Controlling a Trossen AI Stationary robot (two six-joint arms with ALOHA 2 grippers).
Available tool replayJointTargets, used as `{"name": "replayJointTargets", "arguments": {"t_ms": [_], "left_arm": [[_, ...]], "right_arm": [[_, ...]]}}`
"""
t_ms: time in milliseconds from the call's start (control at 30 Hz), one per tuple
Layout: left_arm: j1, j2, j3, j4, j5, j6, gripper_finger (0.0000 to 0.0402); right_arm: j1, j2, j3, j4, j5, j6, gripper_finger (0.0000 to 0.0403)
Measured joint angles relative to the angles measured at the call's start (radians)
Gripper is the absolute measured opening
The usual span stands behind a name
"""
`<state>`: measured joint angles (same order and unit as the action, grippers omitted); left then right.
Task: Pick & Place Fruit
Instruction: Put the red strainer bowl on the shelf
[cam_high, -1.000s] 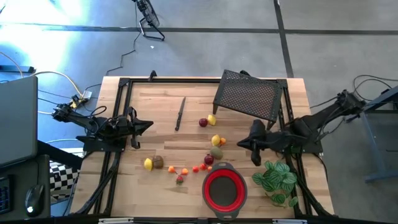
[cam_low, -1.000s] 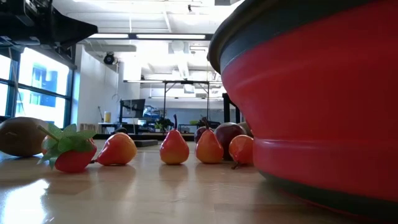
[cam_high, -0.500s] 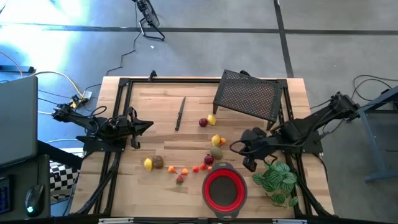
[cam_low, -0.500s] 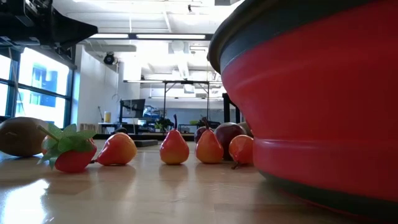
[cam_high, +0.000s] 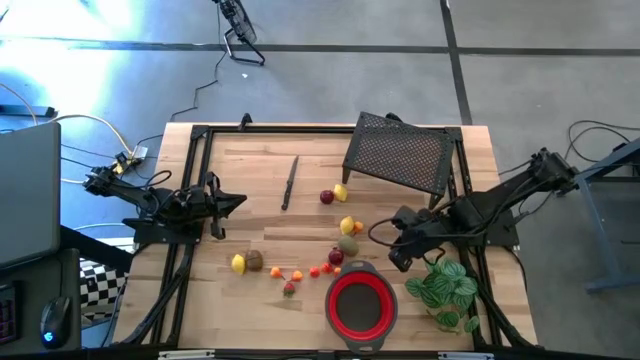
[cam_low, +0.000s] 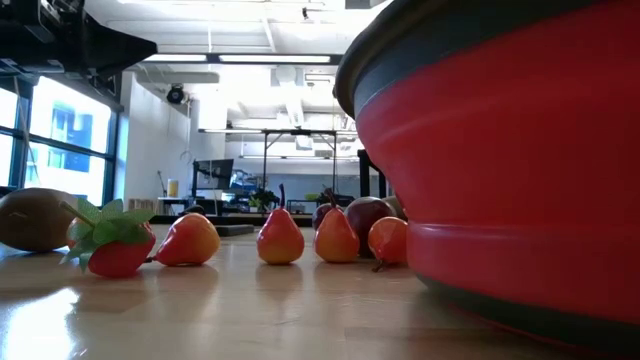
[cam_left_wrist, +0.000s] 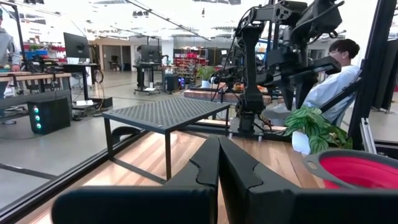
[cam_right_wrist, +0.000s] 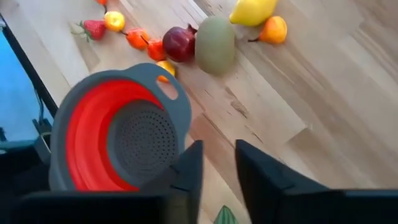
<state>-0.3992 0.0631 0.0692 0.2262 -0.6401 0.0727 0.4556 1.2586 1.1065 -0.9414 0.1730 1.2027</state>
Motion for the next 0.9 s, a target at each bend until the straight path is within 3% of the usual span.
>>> {"name": "replayJointTargets", "arguments": {"t_ms": [267, 433, 600, 900], "left_arm": [[0.0, 0.0, 0.0, -0.021, 0.0, -0.002, 0.0], [0.0, 0.0, 0.0, -0.02, 0.0, -0.003, 0.0], [0.0, 0.0, 0.0, -0.02, 0.0, -0.004, 0.0], [0.0, 0.0, 0.0, -0.02, 0.0, -0.004, 0.0]], "right_arm": [[-0.006, 0.041, 0.0, 0.001, 0.001, -0.002, 0.0235], [-0.006, 0.078, 0.0, 0.002, -0.007, -0.039, 0.0289], [-0.004, 0.114, 0.0, 0.006, -0.07, -0.062, 0.0303], [-0.004, 0.168, 0.0, 0.013, -0.08, -0.074, 0.0296]]}}
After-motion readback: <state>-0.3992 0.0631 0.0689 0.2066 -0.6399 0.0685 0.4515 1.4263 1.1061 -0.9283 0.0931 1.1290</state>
